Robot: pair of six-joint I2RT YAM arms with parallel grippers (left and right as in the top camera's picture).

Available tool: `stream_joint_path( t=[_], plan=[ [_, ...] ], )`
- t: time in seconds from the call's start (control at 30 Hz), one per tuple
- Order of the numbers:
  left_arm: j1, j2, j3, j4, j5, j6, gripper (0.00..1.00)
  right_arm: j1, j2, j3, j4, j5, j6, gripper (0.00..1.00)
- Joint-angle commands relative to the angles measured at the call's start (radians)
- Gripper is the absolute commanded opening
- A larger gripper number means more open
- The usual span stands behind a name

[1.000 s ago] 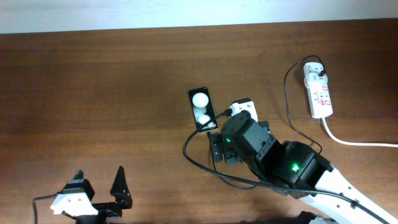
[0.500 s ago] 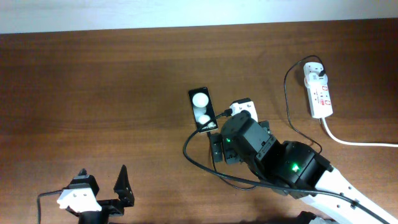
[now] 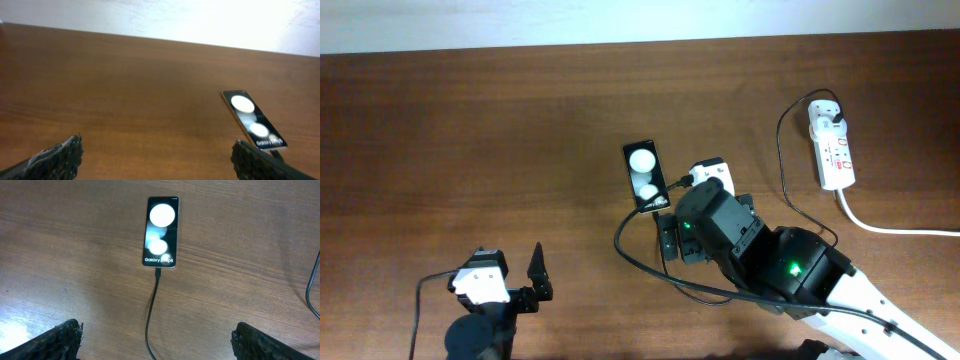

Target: Plug charger to phone and switch on socket

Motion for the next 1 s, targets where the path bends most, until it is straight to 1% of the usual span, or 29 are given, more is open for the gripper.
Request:
stream_joint_path(
  t=[0.0,0.07,0.13,0.2,0.4,0.53,0.63,0.7,0.77,0.87,0.97],
  plan=[
    [0.001,-0.01,-0.067,0.053,0.011,0.013,0.99,-0.005,0.003,0.017,0.0,0.016,-0.002,0.99],
    [0.001,-0.01,-0.101,0.098,0.029,0.019,0.99,-0.005,0.003,0.017,0.0,0.016,-0.002,0.99],
    [0.001,-0.01,-0.134,0.158,0.072,0.078,0.99,-0.005,0.003,0.017,0.0,0.016,-0.002,0.99],
    [0.001,-0.01,-0.169,0.229,0.144,0.179,0.99,-0.005,0.003,0.017,0.0,0.016,-0.002,0.99],
    [0.001,-0.01,-0.203,0.259,0.154,0.192,0.99,-0.005,0.003,0.017,0.0,0.016,-0.002,0.99],
    [0.0,-0.01,-0.248,0.391,0.162,0.192,0.99,-0.005,0.003,0.017,0.0,0.016,-0.002,0.99],
    [0.0,-0.01,-0.254,0.406,0.162,0.198,0.99,-0.005,0.003,0.017,0.0,0.016,-0.002,0.99],
    [0.0,-0.01,-0.259,0.423,0.17,0.245,0.99,-0.005,0.003,0.017,0.0,0.016,-0.002,0.99],
    [0.0,-0.01,-0.287,0.513,0.184,0.257,0.99,-0.005,0.003,0.017,0.0,0.016,-0.002,0.99],
    [0.0,-0.01,-0.291,0.489,0.208,0.257,0.99,-0.005,0.003,0.017,0.0,0.016,-0.003,0.99],
    [-0.001,-0.01,-0.291,0.489,0.226,0.316,0.99,-0.005,0.003,0.017,0.0,0.016,-0.002,0.99]
  ],
)
